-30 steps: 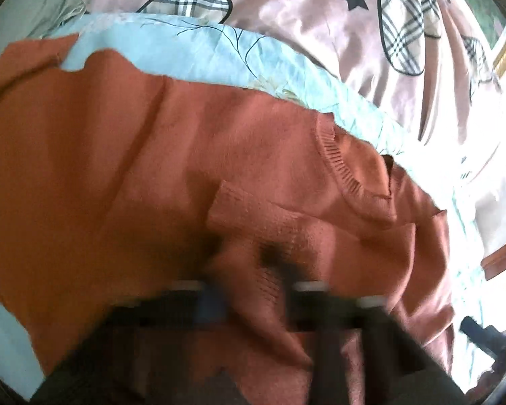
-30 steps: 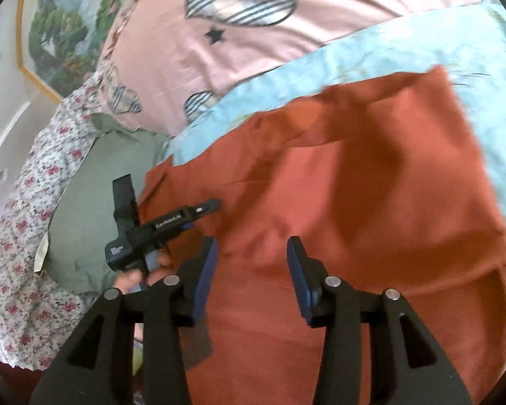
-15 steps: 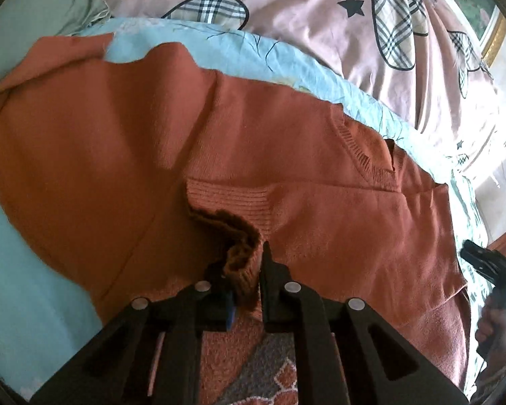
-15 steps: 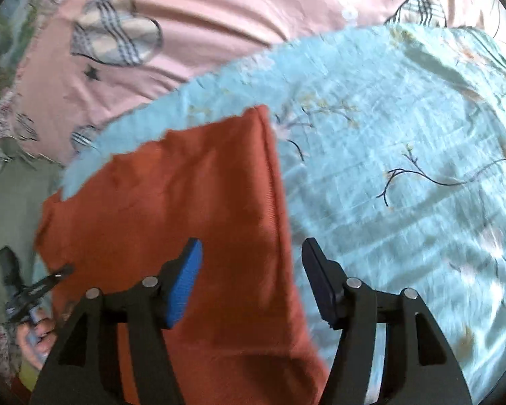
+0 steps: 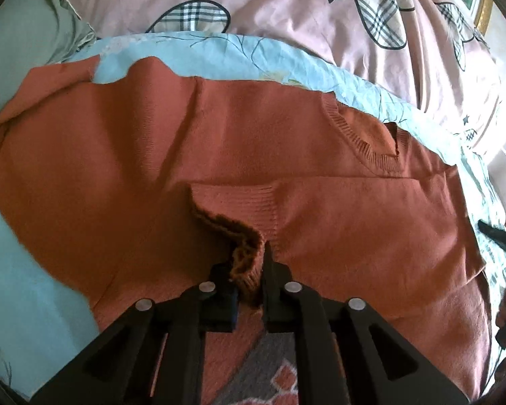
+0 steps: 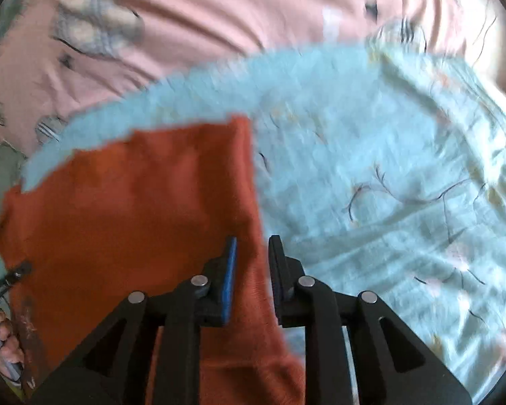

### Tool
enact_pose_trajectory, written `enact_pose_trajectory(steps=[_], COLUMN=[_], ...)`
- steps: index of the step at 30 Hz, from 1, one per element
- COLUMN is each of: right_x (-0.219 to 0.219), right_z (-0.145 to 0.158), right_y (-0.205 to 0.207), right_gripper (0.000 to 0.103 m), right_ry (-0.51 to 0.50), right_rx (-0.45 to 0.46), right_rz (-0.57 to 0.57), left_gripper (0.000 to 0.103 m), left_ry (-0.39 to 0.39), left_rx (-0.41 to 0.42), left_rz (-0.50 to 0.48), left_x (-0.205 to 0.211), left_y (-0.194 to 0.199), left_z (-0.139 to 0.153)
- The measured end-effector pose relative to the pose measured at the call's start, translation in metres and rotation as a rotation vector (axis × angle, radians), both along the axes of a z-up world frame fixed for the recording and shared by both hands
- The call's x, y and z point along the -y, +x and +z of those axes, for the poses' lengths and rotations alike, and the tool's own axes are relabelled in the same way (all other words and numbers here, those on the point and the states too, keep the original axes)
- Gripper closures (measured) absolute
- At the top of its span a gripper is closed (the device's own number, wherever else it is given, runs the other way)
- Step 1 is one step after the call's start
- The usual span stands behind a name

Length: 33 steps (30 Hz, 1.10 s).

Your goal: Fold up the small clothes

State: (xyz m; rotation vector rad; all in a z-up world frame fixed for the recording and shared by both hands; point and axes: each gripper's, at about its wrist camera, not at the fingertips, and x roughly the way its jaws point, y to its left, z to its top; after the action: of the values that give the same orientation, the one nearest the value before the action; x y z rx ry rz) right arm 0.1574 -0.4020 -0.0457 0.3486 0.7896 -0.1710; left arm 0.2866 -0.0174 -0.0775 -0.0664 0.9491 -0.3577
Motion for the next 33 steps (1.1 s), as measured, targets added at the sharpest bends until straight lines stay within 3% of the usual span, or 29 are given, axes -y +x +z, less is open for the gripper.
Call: enact_pose_trajectory(steps=[2, 5, 9, 10, 12, 15, 18, 23, 27, 28, 29, 30, 31, 33], right_x=[-0.019, -0.021, -0.02, -0.022, -0.035, -0.059, -0.079, -0.103, -0.106, -0.106, -0.106, -0.106, -0.107, -0.108], right_z=[-0.01, -0.045, -0.023, -0.016, -0.003, 0.006, 0.004, 0.0, -0.004, -0.005, -0.006, -0.006, -0.006, -0.004], right_y=[0.006, 0.013, -0.009, -0.015, -0.026, -0.039, -0.042, -0.041, -0.036, -0.035, -0.034, -0.033, -0.031, -0.031], right_gripper=[0.052, 0.052, 0.051, 0.051, 0.051, 0.051, 0.051, 0.051, 0.051, 0.051, 0.051, 0.051, 0.051, 0.051], right_ry=[0.051, 0.108, 0.19, 0.211, 0.228, 0.271, 0.331, 0.381, 0.38, 0.381, 0.381, 0.379, 0.378, 0.383], right_rx=[-0.031, -0.143, -0.061, -0.033, -0.004, 0.009, -0.004, -0.03, -0.06, -0.064, -0.065, -0.065, -0.063, -0.052], right_rz=[0.114, 0.108, 0.082, 0.103, 0.146, 0.205, 0.233, 0.269, 0.273, 0.272, 0.271, 0.27, 0.269, 0.27], left_gripper=[0.088, 0.083, 0.075, 0.072, 0.048, 0.024, 0.021, 0.019, 0.01, 0.012, 0.034, 0.078, 0.096, 0.1], left_ry=[-0.004, -0.029, 0.001, 0.026, 0.102, 0.253, 0.368, 0.556, 0.613, 0.592, 0.558, 0.493, 0.425, 0.366], left_rx=[-0.01, -0.014, 0.045, 0.07, 0.116, 0.157, 0.191, 0.181, 0.17, 0.178, 0.174, 0.152, 0.121, 0.132], left_rz=[0.006, 0.019, 0.086, 0.112, 0.179, 0.292, 0.371, 0.389, 0.394, 0.388, 0.371, 0.332, 0.3, 0.281], left_x=[-0.007, -0.022, -0.057, -0.065, -0.079, -0.096, -0.108, -0.118, -0.128, -0.131, -0.134, -0.137, -0.139, -0.14], left_y=[-0.003, -0.013, -0.026, -0.024, -0.017, 0.01, 0.051, 0.128, 0.167, 0.173, 0.178, 0.182, 0.184, 0.176], left_z=[-0.001, 0.003, 0.024, 0.03, 0.042, 0.053, 0.056, 0.033, 0.017, 0.018, 0.019, 0.021, 0.023, 0.033])
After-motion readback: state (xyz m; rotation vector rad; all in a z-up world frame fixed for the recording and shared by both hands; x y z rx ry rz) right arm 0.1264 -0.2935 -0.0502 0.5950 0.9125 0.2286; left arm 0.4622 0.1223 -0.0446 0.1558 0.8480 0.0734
